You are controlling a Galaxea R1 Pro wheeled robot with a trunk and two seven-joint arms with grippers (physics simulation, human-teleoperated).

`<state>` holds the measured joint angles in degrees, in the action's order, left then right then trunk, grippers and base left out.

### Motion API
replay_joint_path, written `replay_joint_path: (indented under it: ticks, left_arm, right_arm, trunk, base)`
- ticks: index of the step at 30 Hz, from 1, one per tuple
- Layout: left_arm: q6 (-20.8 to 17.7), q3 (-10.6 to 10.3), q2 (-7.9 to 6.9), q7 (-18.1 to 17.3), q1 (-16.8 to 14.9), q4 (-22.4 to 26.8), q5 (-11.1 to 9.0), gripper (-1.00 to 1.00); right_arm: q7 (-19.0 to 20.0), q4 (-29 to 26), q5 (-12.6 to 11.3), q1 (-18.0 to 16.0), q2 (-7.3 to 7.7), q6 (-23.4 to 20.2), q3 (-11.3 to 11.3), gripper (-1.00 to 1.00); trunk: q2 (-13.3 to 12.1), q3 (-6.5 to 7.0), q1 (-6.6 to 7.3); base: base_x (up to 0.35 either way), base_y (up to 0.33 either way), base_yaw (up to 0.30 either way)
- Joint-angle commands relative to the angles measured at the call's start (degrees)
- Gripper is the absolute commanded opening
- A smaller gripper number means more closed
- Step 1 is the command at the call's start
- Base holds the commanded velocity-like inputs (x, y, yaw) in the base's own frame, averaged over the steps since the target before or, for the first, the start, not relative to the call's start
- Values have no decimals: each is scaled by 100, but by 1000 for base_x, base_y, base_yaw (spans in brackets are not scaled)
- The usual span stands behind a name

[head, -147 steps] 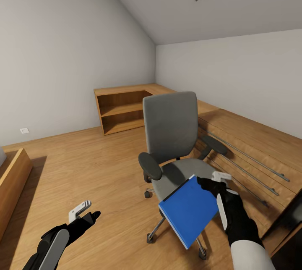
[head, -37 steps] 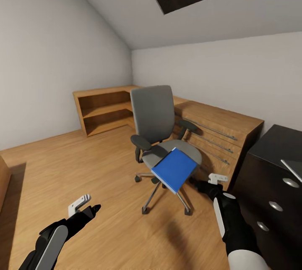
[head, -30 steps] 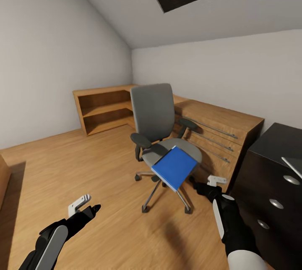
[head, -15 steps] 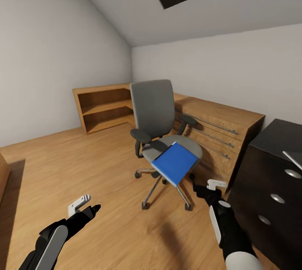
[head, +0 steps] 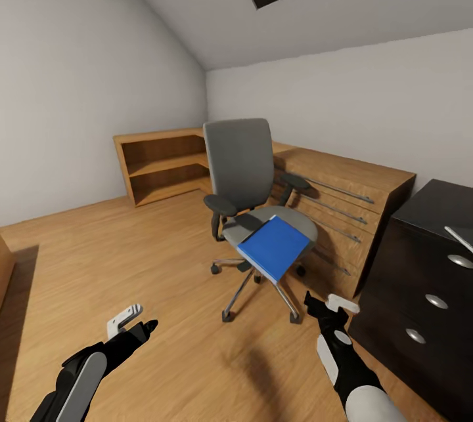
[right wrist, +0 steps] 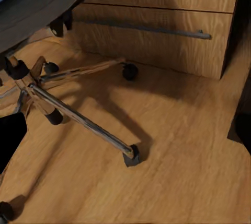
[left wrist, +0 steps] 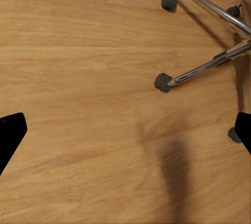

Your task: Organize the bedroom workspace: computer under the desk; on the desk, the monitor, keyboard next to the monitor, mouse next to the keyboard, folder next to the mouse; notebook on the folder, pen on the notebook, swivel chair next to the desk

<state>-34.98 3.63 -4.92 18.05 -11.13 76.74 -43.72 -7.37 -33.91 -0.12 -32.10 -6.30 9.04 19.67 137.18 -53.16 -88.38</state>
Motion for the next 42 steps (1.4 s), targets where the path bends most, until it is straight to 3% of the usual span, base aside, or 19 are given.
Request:
replay_joint_path:
  ticks: [1, 3, 4, 7, 8, 9, 11, 13, 17, 18, 19, 23, 26, 27, 28, 31, 42]
  left_arm:
    - [-17, -1, -1, 49, -3, 7, -60, 100]
    - [-17, -2, 0, 49, -3, 7, -59, 100]
    - [-17, 1, -1, 49, -3, 7, -58, 100]
    - [-17, 1, -4, 49, -3, 7, -58, 100]
    - [-17, 0, -7, 49, -3, 7, -58, 100]
    - [-17, 1, -8, 49, -3, 7, -58, 100]
    - [-17, 3, -8, 49, -3, 7, -58, 100]
    - [-17, 5, -8, 49, -3, 7, -55, 100]
    - [-17, 6, -9, 49, -3, 7, -51, 100]
    - [-17, 6, -9, 49, -3, 7, -54, 100]
    - [-17, 4, -6, 49, -3, 7, -56, 100]
    - [-11, 5, -2, 49, -3, 19, -51, 100]
    - [-13, 6, -1, 45, -3, 41, -54, 100]
    - [-20, 3, 0, 38, -3, 92, -62, 100]
    - [-25, 1, 0, 32, -3, 106, -66, 100]
    - [-37, -1, 0, 21, -3, 122, -78, 100]
    - [-40, -2, 0, 14, -3, 138, -90, 100]
  right_arm:
    - [0, 31, -141, -18, 14, 29, 20, 100]
    - [-3, 86, -543, -43, 53, 46, 20, 100]
    - [17, 123, -1097, -58, 98, 46, 20, 100]
    - [71, 138, -1542, -64, 194, 39, 20, 100]
    - [306, 140, -2104, -67, 315, -79, 26, 100]
    - [399, 138, -2256, -67, 339, -149, 28, 100]
    - [781, 134, -2849, -68, 451, -516, 28, 100]
    - [1085, 132, -3288, -68, 552, -905, 28, 100]
    - [1451, 131, -3839, -69, 714, -1537, 29, 100]
    - [1683, 131, -4202, -69, 826, -2012, 29, 100]
    - [1814, 131, -4412, -69, 886, -2275, 29, 100]
    - [2223, 124, -4784, -69, 989, -2767, 5, 100]
    - [2437, 123, -4820, -69, 1028, -2818, -4, 100]
    - [2829, 127, -4842, -69, 1063, -2853, -5, 100]
    - [2979, 129, -4848, -69, 1071, -2863, -6, 100]
    - [3181, 132, -4850, -69, 1082, -2874, -6, 100]
    - [3345, 116, -4833, -69, 1073, -2868, -22, 100]
  trunk:
    - [44, -24, -21]
    - [124, -60, -65]
    - [164, -78, -87]
    - [285, -132, -153]
    - [325, -150, -175]
    - [365, -168, -197]
    - [445, -204, -241]
    - [525, -240, -285]
    - [608, -320, -334]
    - [610, -342, -337]
    - [611, -364, -339]
    - [616, -453, -349]
    - [620, -519, -357]
    - [622, -541, -360]
    - [623, -564, -362]
    - [627, -630, -370]
    - [642, -874, -398]
  base:
    - [0, 0, 0]
    - [0, 0, 0]
    - [0, 0, 0]
    - [0, 0, 0]
    - [0, 0, 0]
    - [0, 0, 0]
    - [0, 0, 0]
    - [0, 0, 0]
    - [0, 0, 0]
    - [0, 0, 0]
    - [0, 0, 0]
    - [0, 0, 0]
    - [0, 0, 0]
    - [0, 0, 0]
    - [0, 0, 0]
    - [0, 0, 0]
    - [0, 0, 0]
